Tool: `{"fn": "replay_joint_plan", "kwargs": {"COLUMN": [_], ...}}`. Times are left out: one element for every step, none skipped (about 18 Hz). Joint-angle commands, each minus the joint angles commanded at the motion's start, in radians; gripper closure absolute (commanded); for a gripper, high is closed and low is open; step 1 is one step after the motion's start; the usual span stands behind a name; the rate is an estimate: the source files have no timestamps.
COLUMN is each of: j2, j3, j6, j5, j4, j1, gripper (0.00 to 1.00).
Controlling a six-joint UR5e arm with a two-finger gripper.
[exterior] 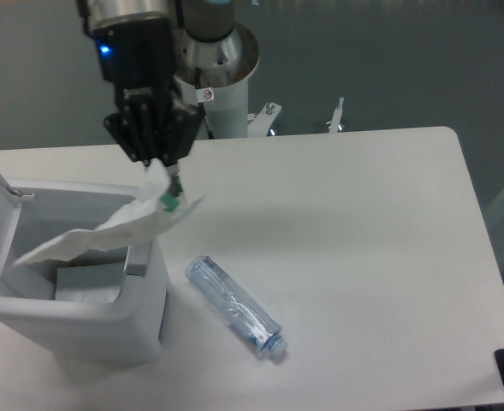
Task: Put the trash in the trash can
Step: 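Lift the wrapper and carry it over the white trash bin, then lower the wrapper down into the trash bin opening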
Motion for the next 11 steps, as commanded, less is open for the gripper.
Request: {"fn": "replay_joint_plan", "kwargs": {"j2": [0.006, 0.014, 0.015, 0.015, 0.014, 0.011, 0.009, 0.005, 0.000, -0.003, -0.012], "j3": [0.000, -0.002, -0.008, -0.009, -0.014, -0.020, -0.028, -0.028, -0.029, -0.031, -0.031], "j6": [0.017, 0.023, 0.023, 0.025, 0.028, 0.032, 0.043, 0.055, 0.060, 0.063, 0.062], "j5": [0.006, 0.008, 0.008, 0.009, 0.011, 0.012, 0.012, 0.012, 0.011, 0.009, 0.005], "j4": [-0.002, -0.003, -0.003, -0.003, -0.005, -0.005, -0.003, -0.003, -0.003, -0.003, -0.003], "j1": [-0.006, -0.009, -0.019, -0.026, -0.032, -0.035, -0.040, -0.045, -0.048, -0.049, -0.058], "gripper": [1.00, 1.00, 1.00, 1.00, 1.00, 1.00, 1.00, 1.00, 1.00, 1.00, 1.00]}}
